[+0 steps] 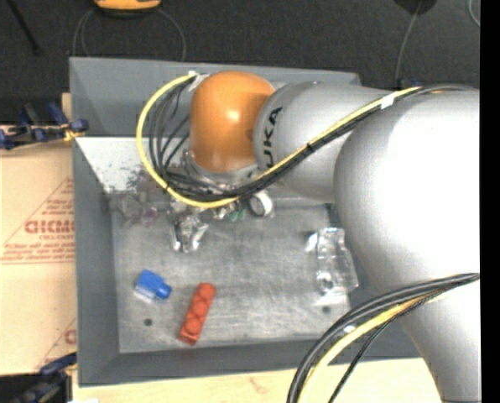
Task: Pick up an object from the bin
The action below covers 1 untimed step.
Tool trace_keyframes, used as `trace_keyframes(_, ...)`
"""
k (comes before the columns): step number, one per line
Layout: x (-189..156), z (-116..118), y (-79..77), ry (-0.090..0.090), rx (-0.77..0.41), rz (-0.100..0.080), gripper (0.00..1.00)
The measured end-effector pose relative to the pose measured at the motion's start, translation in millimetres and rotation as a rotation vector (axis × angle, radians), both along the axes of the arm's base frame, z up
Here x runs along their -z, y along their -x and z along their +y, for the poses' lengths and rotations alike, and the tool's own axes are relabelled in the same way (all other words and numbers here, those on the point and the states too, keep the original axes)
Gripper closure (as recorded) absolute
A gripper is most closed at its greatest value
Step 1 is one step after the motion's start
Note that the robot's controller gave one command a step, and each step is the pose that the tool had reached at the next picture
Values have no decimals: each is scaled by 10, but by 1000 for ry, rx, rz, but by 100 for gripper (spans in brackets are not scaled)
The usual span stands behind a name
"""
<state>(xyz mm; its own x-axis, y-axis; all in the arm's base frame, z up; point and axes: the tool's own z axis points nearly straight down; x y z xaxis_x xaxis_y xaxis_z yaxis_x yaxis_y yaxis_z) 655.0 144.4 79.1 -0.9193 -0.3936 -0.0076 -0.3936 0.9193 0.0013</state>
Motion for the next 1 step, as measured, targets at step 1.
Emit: trace_keyframes(1,-1452,71,44,1,14,-7,100)
